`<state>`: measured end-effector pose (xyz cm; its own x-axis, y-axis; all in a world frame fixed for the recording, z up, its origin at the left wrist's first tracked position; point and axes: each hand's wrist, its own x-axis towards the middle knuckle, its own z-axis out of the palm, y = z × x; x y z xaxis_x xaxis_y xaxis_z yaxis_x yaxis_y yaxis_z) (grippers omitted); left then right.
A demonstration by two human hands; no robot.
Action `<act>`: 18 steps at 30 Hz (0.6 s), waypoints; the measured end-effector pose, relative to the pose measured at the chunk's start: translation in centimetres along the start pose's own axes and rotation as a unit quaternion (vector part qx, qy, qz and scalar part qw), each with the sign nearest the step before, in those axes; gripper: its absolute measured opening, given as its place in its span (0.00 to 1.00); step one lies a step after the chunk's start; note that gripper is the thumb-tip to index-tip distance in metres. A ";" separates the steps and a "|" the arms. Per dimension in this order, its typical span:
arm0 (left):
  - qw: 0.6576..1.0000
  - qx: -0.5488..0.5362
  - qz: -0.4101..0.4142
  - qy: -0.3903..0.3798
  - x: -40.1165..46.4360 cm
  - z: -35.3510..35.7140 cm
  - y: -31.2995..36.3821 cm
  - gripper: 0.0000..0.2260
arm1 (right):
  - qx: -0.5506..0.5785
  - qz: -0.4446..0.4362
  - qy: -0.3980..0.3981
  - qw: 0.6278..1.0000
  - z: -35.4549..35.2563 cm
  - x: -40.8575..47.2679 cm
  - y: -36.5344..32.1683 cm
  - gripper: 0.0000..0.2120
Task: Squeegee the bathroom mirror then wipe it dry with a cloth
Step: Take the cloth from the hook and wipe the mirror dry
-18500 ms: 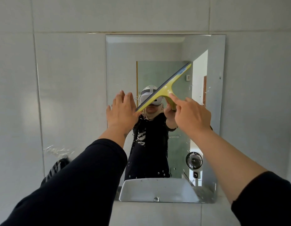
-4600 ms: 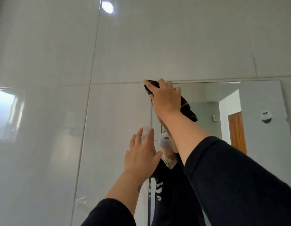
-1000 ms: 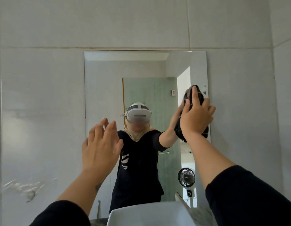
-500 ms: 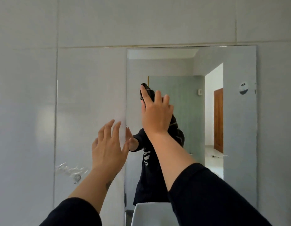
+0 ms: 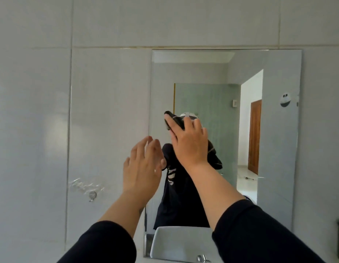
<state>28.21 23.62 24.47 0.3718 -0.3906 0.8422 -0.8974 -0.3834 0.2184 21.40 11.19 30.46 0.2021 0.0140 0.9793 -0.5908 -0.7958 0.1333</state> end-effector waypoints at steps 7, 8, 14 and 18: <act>0.999 0.008 0.049 -0.023 0.3 1.7 4.3 0.25 | -0.030 0.091 0.006 0.995 -2.3 -1.1 8.6 0.22; 0.998 0.005 0.054 -0.024 0.3 1.9 4.6 0.25 | -0.033 0.109 0.014 0.993 -2.6 -1.4 9.7 0.22; 0.996 0.015 0.067 -0.052 0.2 3.4 5.4 0.29 | -0.035 0.205 0.054 0.977 -3.6 -3.4 15.1 0.20; 0.996 0.017 0.061 -0.057 0.2 3.9 5.4 0.28 | -0.019 0.326 0.058 0.944 -4.0 -5.5 18.1 0.21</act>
<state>24.31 18.23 23.87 0.2873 -0.5278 0.7993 -0.9298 -0.3542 0.1003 6.50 -0.83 28.08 -0.2996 -0.4020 0.8652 -0.5878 -0.6366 -0.4993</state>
